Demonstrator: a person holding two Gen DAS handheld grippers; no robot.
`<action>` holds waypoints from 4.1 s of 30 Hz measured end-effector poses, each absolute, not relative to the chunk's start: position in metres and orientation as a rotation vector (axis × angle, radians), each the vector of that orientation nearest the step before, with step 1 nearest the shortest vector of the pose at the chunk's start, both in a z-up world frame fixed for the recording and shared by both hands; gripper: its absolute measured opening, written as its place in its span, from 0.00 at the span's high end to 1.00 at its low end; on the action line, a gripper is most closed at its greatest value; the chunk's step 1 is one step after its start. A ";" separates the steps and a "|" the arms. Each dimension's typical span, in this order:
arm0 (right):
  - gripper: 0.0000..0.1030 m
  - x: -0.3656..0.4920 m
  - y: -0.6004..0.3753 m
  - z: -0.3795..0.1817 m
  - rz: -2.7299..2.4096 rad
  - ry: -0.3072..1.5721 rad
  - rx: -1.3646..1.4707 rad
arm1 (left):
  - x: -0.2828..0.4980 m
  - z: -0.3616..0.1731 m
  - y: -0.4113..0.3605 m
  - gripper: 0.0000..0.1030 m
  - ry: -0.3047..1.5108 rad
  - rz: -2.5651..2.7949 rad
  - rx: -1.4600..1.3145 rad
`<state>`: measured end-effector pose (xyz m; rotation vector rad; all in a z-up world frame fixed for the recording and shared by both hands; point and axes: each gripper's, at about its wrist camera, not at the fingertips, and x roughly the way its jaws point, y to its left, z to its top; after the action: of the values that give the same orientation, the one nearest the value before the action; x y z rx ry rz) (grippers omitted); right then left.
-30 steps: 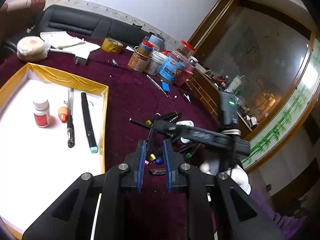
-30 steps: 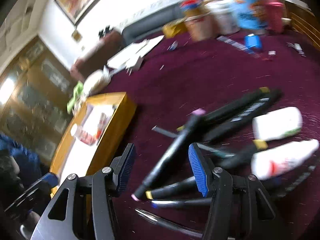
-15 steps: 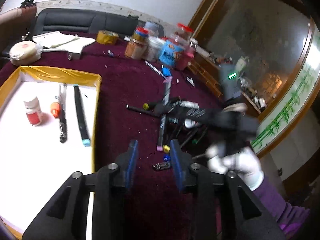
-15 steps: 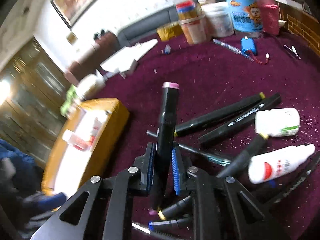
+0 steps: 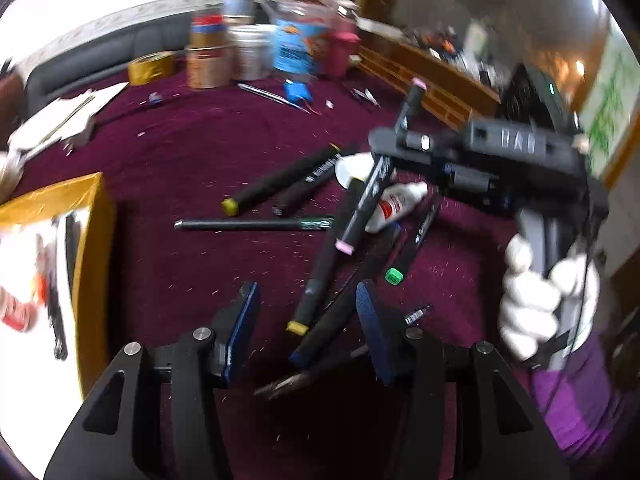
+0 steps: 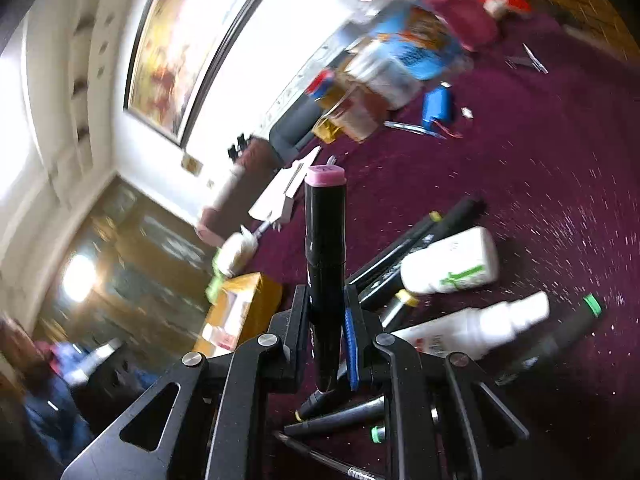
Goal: Organize rigid objects
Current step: 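Grasp the pink-capped black marker with right tool while left lifts the yellow-capped marker, then carry the yellow-capped marker into the tray and open the left tool, then lower the pink-capped marker into the tray and open the right tool, then return the left tool to the pile and grasp another yellow-capped black marker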
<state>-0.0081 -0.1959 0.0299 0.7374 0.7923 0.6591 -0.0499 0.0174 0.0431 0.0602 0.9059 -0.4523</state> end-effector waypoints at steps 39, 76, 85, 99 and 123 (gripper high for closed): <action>0.86 -0.023 -0.075 0.082 0.982 0.866 0.606 | -0.121 0.098 0.258 0.88 0.594 -0.351 -0.534; 0.71 -0.021 0.161 0.052 0.849 1.122 -0.039 | -0.159 0.048 0.345 0.41 0.670 -0.090 -0.593; 0.71 -0.039 0.177 0.020 0.776 1.227 -0.111 | -0.115 0.025 0.305 0.33 0.958 0.053 -0.301; 0.95 -0.019 0.193 0.024 0.703 1.109 -0.184 | -0.043 0.024 0.318 0.47 1.012 -0.043 -0.403; 0.01 -0.004 -0.119 0.089 0.347 0.647 0.318 | -0.059 0.084 0.144 0.24 0.788 -0.314 -0.197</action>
<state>-0.0042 -0.1193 0.0889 0.3181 0.6467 0.3473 -0.0589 0.1445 0.0842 -0.1966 0.7877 -0.3141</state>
